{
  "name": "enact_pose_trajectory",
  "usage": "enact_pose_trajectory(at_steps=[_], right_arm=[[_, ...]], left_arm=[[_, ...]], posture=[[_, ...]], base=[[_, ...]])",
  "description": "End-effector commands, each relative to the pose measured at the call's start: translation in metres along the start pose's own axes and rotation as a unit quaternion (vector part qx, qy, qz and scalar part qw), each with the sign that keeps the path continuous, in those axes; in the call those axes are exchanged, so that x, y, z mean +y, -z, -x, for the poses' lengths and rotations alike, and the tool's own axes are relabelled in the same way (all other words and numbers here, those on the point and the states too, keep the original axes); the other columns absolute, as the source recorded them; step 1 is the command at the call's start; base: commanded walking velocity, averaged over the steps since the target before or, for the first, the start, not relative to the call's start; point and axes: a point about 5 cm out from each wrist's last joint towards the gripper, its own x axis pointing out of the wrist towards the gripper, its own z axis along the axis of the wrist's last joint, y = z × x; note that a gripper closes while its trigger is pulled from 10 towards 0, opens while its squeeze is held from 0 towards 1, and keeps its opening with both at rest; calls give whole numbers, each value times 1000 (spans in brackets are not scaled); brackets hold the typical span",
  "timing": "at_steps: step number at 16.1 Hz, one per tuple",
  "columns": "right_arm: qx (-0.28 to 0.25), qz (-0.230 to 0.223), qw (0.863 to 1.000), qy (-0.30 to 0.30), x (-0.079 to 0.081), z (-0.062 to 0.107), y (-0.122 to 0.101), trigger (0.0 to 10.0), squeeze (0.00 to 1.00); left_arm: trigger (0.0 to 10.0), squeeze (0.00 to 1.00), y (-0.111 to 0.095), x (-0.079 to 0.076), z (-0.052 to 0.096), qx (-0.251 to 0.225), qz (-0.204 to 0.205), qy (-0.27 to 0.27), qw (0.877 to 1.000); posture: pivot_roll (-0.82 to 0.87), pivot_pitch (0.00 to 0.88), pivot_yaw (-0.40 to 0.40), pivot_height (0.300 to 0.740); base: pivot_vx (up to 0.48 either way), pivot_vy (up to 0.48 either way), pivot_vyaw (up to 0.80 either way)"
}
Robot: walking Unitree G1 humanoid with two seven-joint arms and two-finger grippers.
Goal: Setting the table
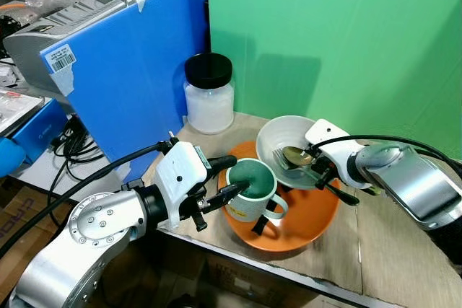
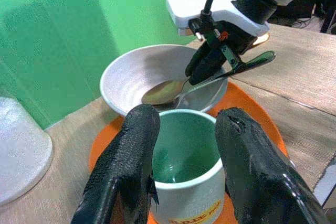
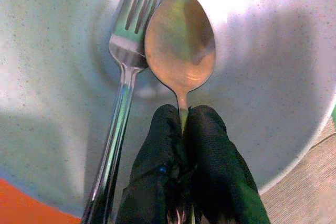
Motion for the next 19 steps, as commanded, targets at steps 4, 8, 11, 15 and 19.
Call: enact_pose_trajectory(at_steps=[4,8,11,15,19], right_arm=[[-66,-48,997,15,-14,19,-20,0,0],[-172,-129,977,-6,-16,39,-32,0,0],[-298,-202,933,-7,-6,48,-27,0,0],[-384,-283,878,28,19,61,-14,0,0],[-418,-297,852,105,35,66,-16,10000,0]], left_arm=[[10000,0,-1,1,1,1,-8,-2,1000],[10000,0,-2,4,1,0,-10,-5,1000],[10000,0,-3,6,-2,-3,-12,-18,1000],[10000,0,-7,11,-9,-29,-1,-99,995],[10000,0,-14,11,-24,-70,15,-167,983]], posture=[[91,0,-8,740],[92,0,-5,740],[93,0,-3,740],[104,0,1,740],[94,0,13,740]], base=[[0,0,0],[0,0,0],[0,0,0],[0,0,0],[0,0,-200]])
